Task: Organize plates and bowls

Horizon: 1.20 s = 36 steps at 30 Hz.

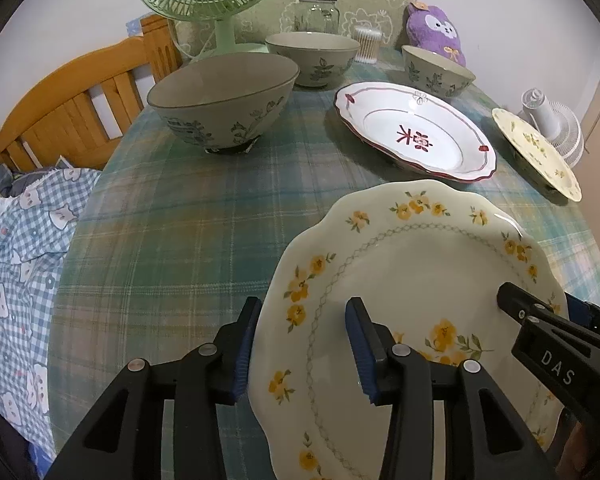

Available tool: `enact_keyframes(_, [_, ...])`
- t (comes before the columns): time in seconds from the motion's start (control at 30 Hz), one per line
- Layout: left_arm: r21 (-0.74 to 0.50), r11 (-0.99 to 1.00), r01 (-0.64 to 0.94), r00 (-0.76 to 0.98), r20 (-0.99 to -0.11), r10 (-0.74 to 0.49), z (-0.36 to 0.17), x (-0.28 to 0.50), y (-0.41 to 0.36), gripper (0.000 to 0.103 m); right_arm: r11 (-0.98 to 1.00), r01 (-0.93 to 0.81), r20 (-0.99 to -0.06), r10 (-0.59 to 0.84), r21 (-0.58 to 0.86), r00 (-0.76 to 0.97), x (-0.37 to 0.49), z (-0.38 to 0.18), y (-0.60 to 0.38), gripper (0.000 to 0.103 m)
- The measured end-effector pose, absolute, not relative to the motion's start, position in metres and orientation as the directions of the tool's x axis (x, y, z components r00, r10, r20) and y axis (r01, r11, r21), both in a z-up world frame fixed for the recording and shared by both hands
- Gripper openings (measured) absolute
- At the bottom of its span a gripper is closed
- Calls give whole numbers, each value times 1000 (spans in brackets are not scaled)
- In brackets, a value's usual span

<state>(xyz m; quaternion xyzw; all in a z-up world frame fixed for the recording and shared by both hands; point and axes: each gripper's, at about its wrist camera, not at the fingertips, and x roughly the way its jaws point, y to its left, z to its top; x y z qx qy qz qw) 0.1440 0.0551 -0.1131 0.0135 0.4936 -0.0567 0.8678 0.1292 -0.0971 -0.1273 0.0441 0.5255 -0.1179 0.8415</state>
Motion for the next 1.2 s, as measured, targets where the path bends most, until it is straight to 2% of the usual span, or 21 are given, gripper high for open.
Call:
enact_keyframes(0.4, [-54,989,141,499,-858,-118,-77,143,18,43,957,281,-878,-199,-77,435,117,-83,-137,55])
enact_keyframes(0.87, [-32,997,66,495,-867,-61,-86,148,-99,43,977,208,-878,-145,-54,455,139,-91,-257,55])
enact_keyframes(1.2, [-23,1000,-6,457,-889,-18,-108,161,-131,43,990,140,-896,-81,-21,437,156,-112,-293,55])
